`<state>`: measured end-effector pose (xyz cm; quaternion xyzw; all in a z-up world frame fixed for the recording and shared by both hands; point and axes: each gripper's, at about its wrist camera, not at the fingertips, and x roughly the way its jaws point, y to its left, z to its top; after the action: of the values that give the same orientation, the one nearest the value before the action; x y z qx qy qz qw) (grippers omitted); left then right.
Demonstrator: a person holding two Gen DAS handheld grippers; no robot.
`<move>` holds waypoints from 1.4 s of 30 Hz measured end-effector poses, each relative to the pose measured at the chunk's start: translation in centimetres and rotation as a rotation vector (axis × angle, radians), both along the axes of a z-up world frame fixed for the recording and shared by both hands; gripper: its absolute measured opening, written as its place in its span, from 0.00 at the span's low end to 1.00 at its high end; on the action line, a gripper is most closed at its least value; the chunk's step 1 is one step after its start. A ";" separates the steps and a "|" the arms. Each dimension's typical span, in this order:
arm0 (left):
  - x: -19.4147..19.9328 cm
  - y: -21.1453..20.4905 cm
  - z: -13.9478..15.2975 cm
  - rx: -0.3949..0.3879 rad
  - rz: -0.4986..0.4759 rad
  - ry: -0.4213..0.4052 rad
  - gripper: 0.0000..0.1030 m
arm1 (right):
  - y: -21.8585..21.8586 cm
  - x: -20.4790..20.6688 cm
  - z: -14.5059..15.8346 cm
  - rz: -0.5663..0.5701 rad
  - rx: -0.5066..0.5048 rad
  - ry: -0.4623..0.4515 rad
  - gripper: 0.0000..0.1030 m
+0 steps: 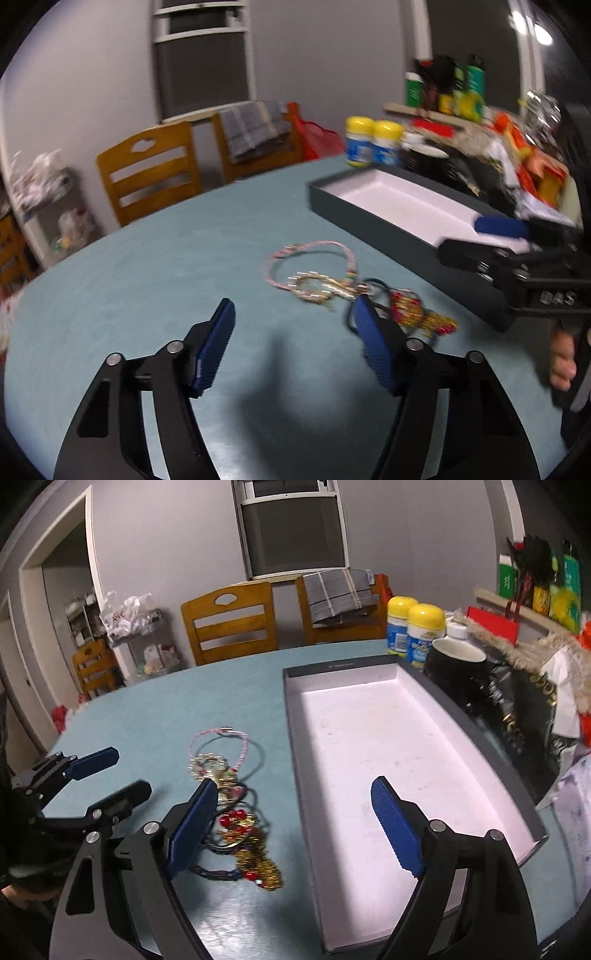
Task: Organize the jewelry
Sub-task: 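Close the left gripper on a black hair tie in the pile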
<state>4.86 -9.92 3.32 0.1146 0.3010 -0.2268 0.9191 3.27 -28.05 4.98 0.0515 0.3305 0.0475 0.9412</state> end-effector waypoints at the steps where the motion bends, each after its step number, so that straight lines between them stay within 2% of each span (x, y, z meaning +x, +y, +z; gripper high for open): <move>1: 0.0 -0.5 -0.2 0.013 -0.022 0.008 0.64 | -0.2 0.1 -0.1 -0.001 0.010 0.003 0.81; 5: -0.1 -3.0 -1.2 0.095 -0.119 0.042 0.57 | -1.0 0.3 -0.3 -0.027 0.018 0.015 0.81; 9: 0.2 -4.5 -2.1 0.146 -0.160 0.078 0.41 | -2.3 0.4 -0.4 -0.054 0.053 0.023 0.82; 16: 1.3 -5.1 -2.9 0.150 -0.192 0.153 0.28 | -2.9 0.4 -0.5 -0.063 0.087 0.034 0.82; 17: 1.4 -5.0 -2.9 0.143 -0.194 0.160 0.27 | -2.8 0.4 -0.5 -0.061 0.087 0.034 0.82; 18: 1.5 -4.9 -2.9 0.130 -0.199 0.170 0.19 | -2.7 0.4 -0.5 -0.056 0.086 0.034 0.82; 21: 1.8 -4.5 -2.8 0.098 -0.197 0.182 0.10 | -2.4 0.4 -0.6 -0.047 0.084 0.038 0.82; 24: 1.8 -3.8 -2.0 0.038 -0.202 0.176 0.06 | -2.2 0.4 -0.6 -0.036 0.094 0.037 0.82; 31: 1.6 -0.9 1.5 -0.142 -0.205 0.126 0.06 | -1.9 0.4 -0.6 -0.011 0.120 0.035 0.82; 35: 2.0 1.4 2.6 -0.213 -0.147 0.090 0.05 | -1.2 0.3 -0.5 0.032 0.142 0.028 0.82; 39: 2.7 2.9 2.5 -0.255 -0.050 0.036 0.05 | -0.2 0.1 -0.3 0.074 0.124 0.014 0.82; 42: 3.0 3.2 2.4 -0.245 -0.013 0.016 0.06 | 0.6 -0.2 -0.1 0.118 0.099 0.002 0.82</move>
<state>7.83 -6.76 5.76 0.0014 0.2775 -0.2690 0.9223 3.10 -27.42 4.85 0.0785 0.3312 0.1190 0.9327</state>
